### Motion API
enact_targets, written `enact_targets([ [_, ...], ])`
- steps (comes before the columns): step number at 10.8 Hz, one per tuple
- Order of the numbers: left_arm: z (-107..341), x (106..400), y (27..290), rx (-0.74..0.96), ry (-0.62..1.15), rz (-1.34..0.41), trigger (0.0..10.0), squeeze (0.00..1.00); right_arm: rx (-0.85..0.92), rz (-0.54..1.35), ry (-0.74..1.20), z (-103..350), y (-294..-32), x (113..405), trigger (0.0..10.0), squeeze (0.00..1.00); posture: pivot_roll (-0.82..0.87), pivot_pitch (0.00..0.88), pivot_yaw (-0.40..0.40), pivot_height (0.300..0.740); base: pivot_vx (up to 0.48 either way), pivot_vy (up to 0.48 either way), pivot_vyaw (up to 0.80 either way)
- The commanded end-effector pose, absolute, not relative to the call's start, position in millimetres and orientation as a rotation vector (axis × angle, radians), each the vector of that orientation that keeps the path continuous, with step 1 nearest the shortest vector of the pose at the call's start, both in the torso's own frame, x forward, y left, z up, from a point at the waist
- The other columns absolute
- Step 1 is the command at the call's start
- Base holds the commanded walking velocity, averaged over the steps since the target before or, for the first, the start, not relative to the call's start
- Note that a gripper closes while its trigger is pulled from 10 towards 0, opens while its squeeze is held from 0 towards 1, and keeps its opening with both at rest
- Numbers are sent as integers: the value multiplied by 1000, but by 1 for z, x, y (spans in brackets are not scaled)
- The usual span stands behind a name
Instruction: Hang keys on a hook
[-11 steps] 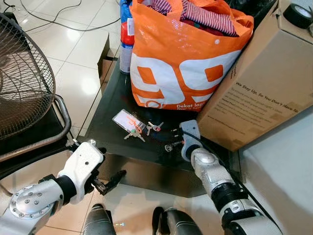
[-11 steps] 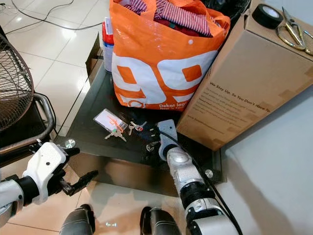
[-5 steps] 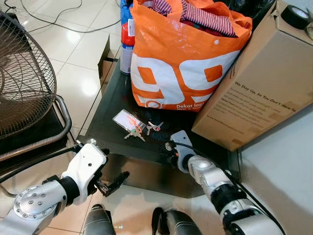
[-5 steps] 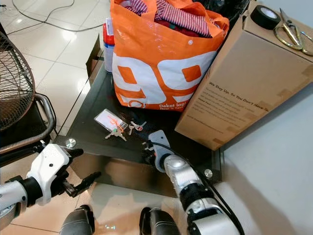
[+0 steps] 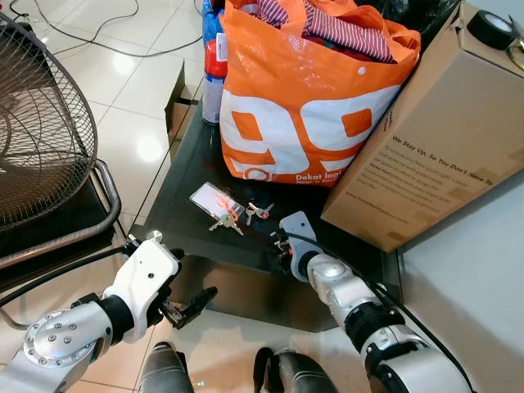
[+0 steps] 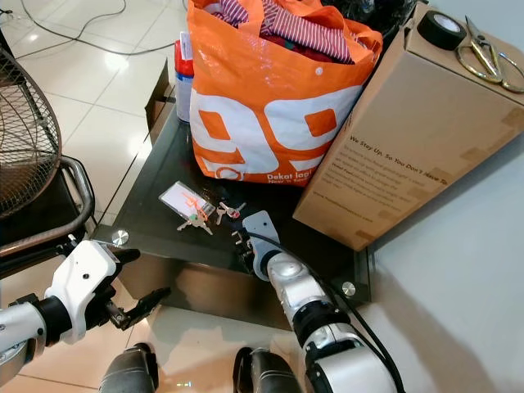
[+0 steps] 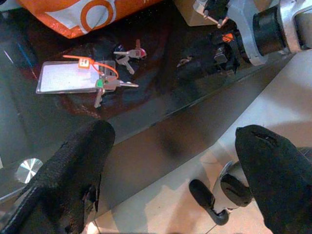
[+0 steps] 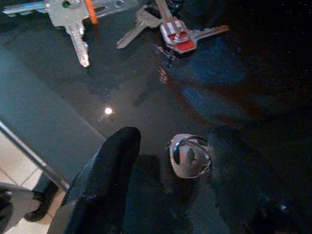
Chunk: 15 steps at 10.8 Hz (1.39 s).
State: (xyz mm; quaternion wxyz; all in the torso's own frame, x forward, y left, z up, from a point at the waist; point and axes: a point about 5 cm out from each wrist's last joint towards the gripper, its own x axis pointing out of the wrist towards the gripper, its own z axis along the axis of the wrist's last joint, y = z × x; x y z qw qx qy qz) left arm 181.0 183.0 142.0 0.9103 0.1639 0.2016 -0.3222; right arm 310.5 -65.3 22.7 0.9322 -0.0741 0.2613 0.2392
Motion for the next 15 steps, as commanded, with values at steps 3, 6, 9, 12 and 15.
enact_targets([
  [3, 140, 179, 181, 330, 424, -675, 10000, 86, -221, 448, 549, 19, -68, 312, 10000, 0, 85, 164, -188, 740, 0, 0, 0],
  [6, 140, 178, 181, 331, 428, -676, 10000, 90, -270, 464, 578, 12, -64, 307, 10000, 0, 86, 165, -188, 740, 0, 0, 0],
  [9, 139, 177, 181, 332, 431, -678, 10000, 86, -284, 474, 617, 3, -66, 299, 2549, 0, 88, 169, -189, 740, 0, 0, 0],
  [12, 139, 176, 180, 332, 433, -682, 10000, 90, -285, 478, 635, -1, -68, 295, 0, 0, 87, 172, -190, 740, 0, 0, 0],
  [15, 139, 175, 178, 328, 434, -683, 10000, 90, -287, 475, 650, -5, -70, 292, 0, 0, 87, 176, -192, 740, 0, 0, 0],
])
